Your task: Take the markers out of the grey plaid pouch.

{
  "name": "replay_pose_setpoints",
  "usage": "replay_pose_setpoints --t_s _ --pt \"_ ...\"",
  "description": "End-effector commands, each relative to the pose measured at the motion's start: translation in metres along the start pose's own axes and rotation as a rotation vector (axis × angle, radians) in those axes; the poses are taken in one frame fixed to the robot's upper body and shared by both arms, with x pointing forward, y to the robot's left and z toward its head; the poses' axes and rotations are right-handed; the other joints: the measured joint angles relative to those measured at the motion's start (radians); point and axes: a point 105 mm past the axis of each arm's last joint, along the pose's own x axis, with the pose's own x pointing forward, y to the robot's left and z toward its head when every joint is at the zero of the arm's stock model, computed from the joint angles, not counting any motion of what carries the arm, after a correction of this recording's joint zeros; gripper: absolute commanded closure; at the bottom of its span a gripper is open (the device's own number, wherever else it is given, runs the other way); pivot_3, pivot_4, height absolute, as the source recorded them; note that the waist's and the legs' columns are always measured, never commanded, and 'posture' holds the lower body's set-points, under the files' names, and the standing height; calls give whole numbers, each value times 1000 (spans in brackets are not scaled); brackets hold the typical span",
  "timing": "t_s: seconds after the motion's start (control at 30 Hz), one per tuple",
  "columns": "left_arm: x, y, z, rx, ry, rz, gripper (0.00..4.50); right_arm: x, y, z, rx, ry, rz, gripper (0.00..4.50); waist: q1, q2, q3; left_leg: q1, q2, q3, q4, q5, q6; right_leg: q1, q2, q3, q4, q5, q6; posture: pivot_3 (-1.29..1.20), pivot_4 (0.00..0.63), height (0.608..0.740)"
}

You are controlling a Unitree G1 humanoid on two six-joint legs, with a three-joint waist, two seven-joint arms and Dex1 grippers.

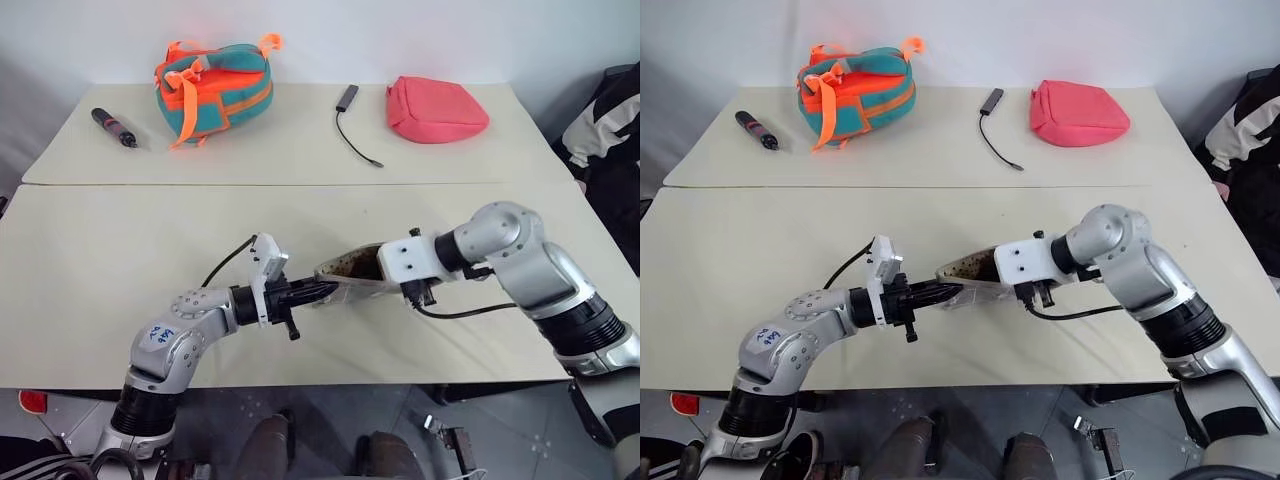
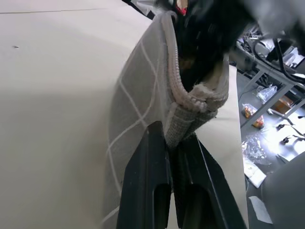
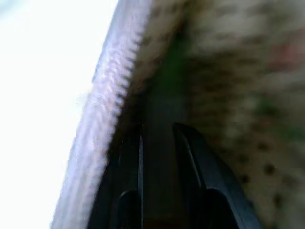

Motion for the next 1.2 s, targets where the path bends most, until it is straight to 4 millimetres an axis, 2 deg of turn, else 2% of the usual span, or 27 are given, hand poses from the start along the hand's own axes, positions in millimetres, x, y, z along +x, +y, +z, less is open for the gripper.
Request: replay_pose_setpoints --t_s 0.03,0.27,0.4,0.87,0.97,1.03,1.2 --pt "2 -7 6 41 -34 -3 4500 9 -4 -2 -21 24 -28 3474 -3 0 0 0 0 0 0 0 0 0 0 0 0 0 0 0 150 740" --pt "3 -7 5 34 -40 2 4500 17 -11 -7 -43 58 -65 3474 -2 -1 -1 2 1 0 1 -1 -1 2 1 0 -1 0 -1 0 150 740" --pt "4 -6 7 41 -48 5 4500 23 -3 -8 -3 53 -27 3474 -4 -1 -1 2 2 0 1 -1 -1 2 2 0 0 0 -1 0 150 740" --pt "5 -5 10 38 -65 11 4500 20 3 -6 73 40 12 3474 0 -2 -1 2 2 0 0 -1 -1 2 1 0 -1 0 -1 0 150 740" --pt "6 -6 8 45 -57 15 4500 24 -2 -8 21 56 -38 2919 0 -2 -1 2 1 0 0 -1 -1 2 1 0 -1 0 -1 0 150 740" --pt "5 -7 8 41 -59 14 4500 25 2 -8 -1 60 -18 2306 -1 -2 -1 2 2 0 0 -1 -1 2 2 0 -2 0 -1 0 150 740" --pt "4 -7 6 45 -52 17 4500 26 2 -5 2 42 -20 2306 -2 -2 -1 2 2 0 0 -1 -1 2 2 0 -1 0 -1 0 150 740"
